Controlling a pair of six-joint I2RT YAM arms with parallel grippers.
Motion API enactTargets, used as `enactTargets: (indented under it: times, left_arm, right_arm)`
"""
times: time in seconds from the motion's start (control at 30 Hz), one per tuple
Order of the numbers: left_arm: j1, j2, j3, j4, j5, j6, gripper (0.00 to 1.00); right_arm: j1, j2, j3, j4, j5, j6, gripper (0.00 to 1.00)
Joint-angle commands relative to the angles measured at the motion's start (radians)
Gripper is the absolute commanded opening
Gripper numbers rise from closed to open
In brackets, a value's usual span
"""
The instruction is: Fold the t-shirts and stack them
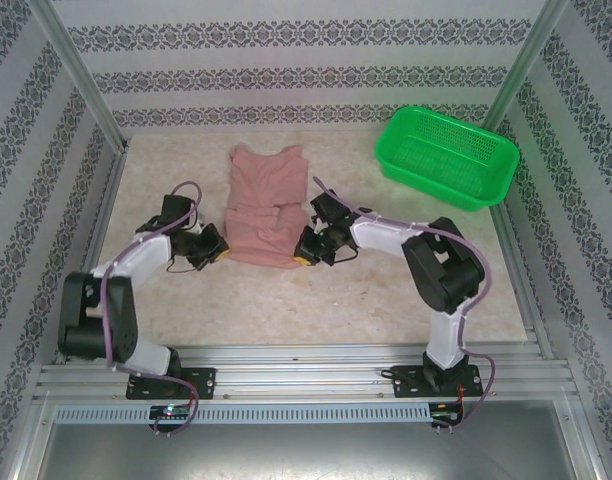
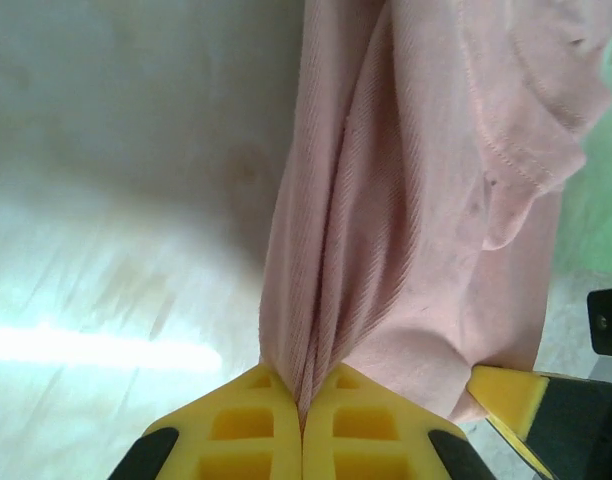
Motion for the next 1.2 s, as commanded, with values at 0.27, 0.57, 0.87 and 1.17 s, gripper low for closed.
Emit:
enactTargets:
  times: [0.27,0.57,0.87,1.17]
  left_arm:
    - [-0.027,-0.406,-0.256,-0.225,-0.048,-0.105,0.0]
    - [-0.051,-0.665,-0.235,-0.46,-0.065,-0.159,0.0]
    - [-0.049,-0.551,-0.014,-0.453,-0.067,-0.147,0.0]
    - [-0.013,-0.277,0.096,-0.27,-0.01,-0.13,0.0]
  right_arm:
    - [0.123,-0.252,-0.241,-0.028,0.054,0.104,0.0]
    - [0.224,-0.409,-0.281,-0.109,0.095,0.17,0.0]
    - [0.179,-0.413,-0.075,-0.26,0.128,0.091,0.0]
    - [0.061,-0.248,0.129,-0.302,0.073,-0.001,0.0]
